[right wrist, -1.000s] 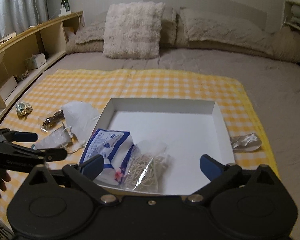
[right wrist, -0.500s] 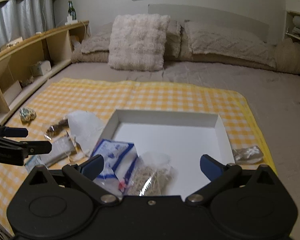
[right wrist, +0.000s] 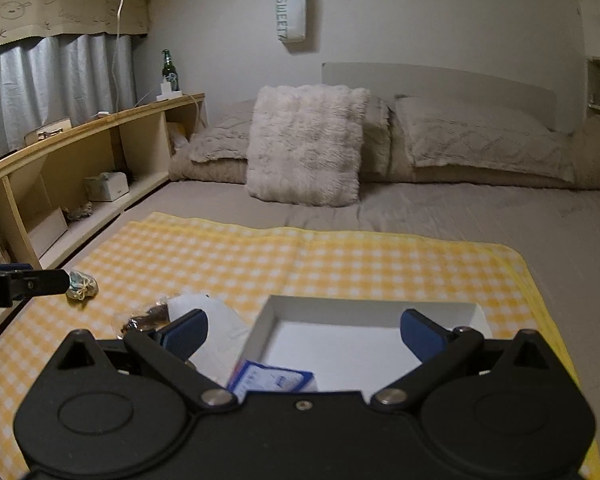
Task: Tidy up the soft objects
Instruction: 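Move both tools back toward the remaining items on the cloth, then grasp the small white sachet with the left tool while the right tool grasps the grey wipe pouch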
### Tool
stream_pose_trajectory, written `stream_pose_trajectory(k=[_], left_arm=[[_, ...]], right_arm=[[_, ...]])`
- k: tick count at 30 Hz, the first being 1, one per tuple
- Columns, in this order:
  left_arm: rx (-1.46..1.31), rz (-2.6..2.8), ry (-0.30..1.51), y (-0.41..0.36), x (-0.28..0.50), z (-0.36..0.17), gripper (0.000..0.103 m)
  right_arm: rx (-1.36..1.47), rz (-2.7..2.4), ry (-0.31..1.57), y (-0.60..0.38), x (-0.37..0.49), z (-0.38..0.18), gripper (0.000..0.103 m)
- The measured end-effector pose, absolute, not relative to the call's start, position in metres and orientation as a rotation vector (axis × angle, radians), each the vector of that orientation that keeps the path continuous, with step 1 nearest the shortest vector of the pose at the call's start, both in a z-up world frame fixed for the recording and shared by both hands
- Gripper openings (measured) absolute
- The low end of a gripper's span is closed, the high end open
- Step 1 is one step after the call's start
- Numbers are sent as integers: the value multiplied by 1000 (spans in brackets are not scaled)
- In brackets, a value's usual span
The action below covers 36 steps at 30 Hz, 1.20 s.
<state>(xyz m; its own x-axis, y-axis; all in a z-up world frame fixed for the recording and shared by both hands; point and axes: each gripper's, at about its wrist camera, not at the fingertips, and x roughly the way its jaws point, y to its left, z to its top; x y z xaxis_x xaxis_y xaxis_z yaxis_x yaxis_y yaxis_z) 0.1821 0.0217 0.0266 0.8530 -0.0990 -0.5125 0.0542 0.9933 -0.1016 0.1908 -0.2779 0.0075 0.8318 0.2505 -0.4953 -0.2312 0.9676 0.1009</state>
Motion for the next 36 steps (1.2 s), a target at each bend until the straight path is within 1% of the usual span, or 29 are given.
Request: stream_pose_trajectory(k=[6,11,16,19,22,29,36], left_arm=[[-21,-26,570,43,188,19,103],[-6,-40,704,55,200,-10,103],[37,-107,808,63,208,-42,103],[19,-156,892,66,216,-66,103],[45,-190,972,60,219,-87,103],[256,-224,1091,36,215,-120,103],[346,-220,1103,25,210,-139,103]], right_arm=[[36,265,513,-248,208,11,103],[112,263,533,-228,222,10,103],[124,281,551,-206,237,4,103],[120,307,560,-194,243,-1,103],[109,331,572,-183,248,-7,103],[26,376,588,-158,256,-19,103],[3,440,688,-131,272,-40,103]])
